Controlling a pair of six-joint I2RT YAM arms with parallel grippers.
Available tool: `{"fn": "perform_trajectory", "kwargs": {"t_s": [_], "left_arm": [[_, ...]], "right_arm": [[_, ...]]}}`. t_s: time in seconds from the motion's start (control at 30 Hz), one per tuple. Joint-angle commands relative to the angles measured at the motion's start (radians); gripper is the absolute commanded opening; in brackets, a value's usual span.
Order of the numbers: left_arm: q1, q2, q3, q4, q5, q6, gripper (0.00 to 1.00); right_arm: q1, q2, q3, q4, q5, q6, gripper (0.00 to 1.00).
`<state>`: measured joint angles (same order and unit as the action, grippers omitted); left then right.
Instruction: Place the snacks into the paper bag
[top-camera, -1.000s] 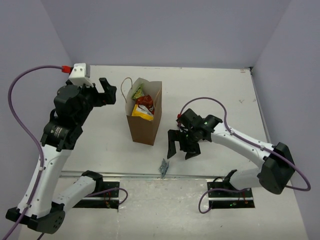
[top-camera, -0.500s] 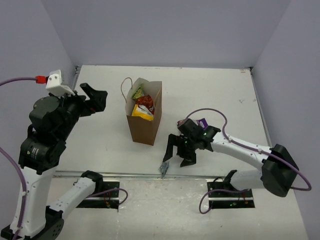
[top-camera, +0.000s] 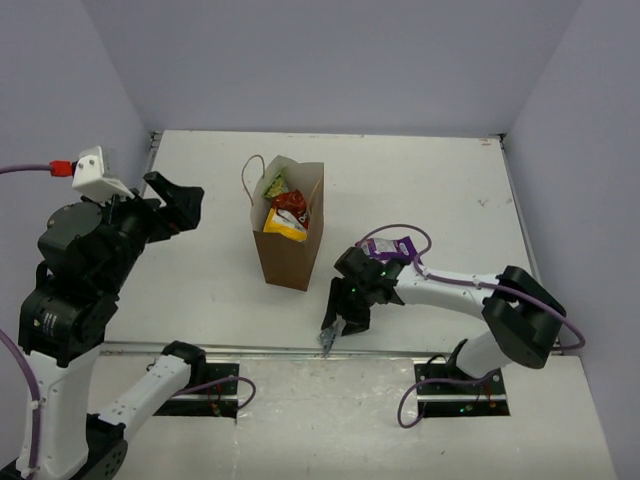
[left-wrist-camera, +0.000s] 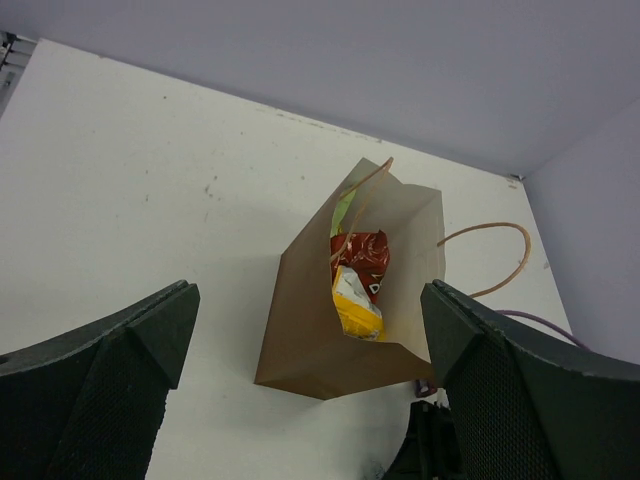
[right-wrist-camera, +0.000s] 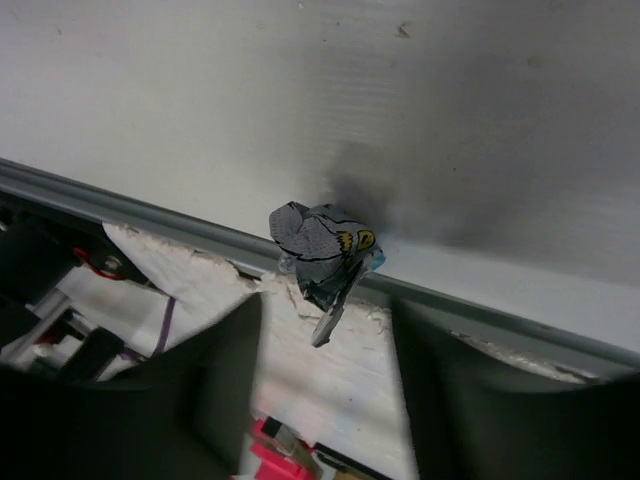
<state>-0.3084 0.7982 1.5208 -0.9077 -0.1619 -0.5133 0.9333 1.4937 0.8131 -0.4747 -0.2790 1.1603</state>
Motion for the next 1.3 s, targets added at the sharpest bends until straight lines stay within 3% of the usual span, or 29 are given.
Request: {"fn": "perform_trajectory", "kwargs": {"t_s": [0.0, 0.03, 0.07, 0.2, 0.3, 0.37, 0.5, 0.6, 0.7, 0.83, 0.93, 1.03, 1.2, 1.27], "left_arm": [[-0.001, -0.008, 0.044, -0.029, -0.028, -0.011, 1.0], [-0.003, -0.01, 0.042, -0.031, -0.03, -0.014, 1.0], [-0.003, -0.01, 0.036, -0.031, -0.028, -0.016, 1.0], [-0.001, -0.002, 0.027, -0.005, -0.021, -0.024, 1.0], [-0.001, 0.012, 0.038, 0.01, -0.022, -0.011, 1.0], [-0.001, 0.022, 0.041, 0.015, -0.028, -0.005, 1.0], [-0.001, 0.041, 0.041, 0.058, -0.033, 0.022, 1.0], [-0.003, 0.056, 0.035, 0.108, -0.051, 0.036, 1.0], [-0.003, 0.064, 0.003, 0.2, -0.048, 0.047, 1.0], [-0.001, 0.059, -0.085, 0.361, -0.007, 0.079, 1.0], [-0.001, 0.067, -0.146, 0.457, 0.013, 0.108, 1.0], [-0.001, 0.108, -0.14, 0.49, 0.005, 0.122, 1.0], [-0.001, 0.141, -0.195, 0.544, -0.022, 0.146, 1.0], [-0.001, 0.13, -0.223, 0.576, -0.007, 0.173, 1.0]], "right_arm": [[0.004, 0.003, 0.015, 0.022, 0.055, 0.009, 0.35], [0.004, 0.005, 0.015, 0.018, 0.043, 0.006, 0.12], [0.002, 0.005, 0.015, 0.013, 0.037, -0.002, 0.0], [-0.004, -0.111, 0.037, -0.105, 0.086, -0.069, 0.0], [-0.008, -0.326, 0.104, -0.254, 0.145, -0.117, 0.0], [-0.013, -0.468, 0.191, -0.329, 0.158, -0.145, 0.0], [-0.019, -0.553, 0.426, -0.361, 0.17, -0.308, 0.0], [-0.019, -0.454, 0.689, -0.369, 0.161, -0.448, 0.0], [-0.019, -0.271, 1.08, -0.412, 0.152, -0.578, 0.0], [-0.024, -0.032, 1.43, -0.488, 0.166, -0.681, 0.0], [-0.048, 0.104, 1.588, -0.515, 0.158, -0.746, 0.0], [-0.1, 0.137, 1.589, -0.466, 0.166, -0.746, 0.0], [-0.159, 0.088, 1.349, -0.235, 0.147, -0.722, 0.0], [-0.166, 0.092, 1.33, -0.193, 0.15, -0.729, 0.0]]}}
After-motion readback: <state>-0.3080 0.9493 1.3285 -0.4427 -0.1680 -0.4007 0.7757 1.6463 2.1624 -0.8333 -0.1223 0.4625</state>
